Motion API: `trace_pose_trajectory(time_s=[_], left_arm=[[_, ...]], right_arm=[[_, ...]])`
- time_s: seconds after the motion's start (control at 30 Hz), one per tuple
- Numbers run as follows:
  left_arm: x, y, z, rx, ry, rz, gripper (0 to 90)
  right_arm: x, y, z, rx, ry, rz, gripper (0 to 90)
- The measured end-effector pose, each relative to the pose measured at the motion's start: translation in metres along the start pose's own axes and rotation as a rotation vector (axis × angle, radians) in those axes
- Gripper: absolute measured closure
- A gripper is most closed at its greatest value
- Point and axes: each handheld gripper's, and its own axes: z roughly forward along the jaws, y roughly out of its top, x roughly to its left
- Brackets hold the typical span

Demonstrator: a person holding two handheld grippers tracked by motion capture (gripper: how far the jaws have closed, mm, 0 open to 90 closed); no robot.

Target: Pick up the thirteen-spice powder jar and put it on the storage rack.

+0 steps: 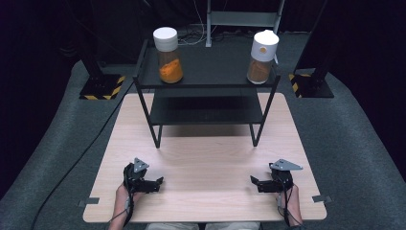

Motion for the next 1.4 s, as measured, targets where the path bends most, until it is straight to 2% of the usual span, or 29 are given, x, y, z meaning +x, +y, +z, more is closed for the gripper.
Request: trace_pose_trajectory(time_s=[0.23,0.47,1.4], left_arm=[[0.0,0.0,0.0,0.001,0.002,0.005,0.8],[-0.001,-0.001,0.0,-0.003,0.001,0.004,0.9],[0.0,-0.001,0.0,-0.002,-0.002,0.004,0.9]], right_arm=[[0.008,-0.001,0.0,-0.002,-0.031,-0.031,0.0],[0.013,0.001,0.001,0.005,-0.054,-0.032,0.0],[0.014,-0.003,-0.001,-0.015,-0.063,-0.03,0.0]])
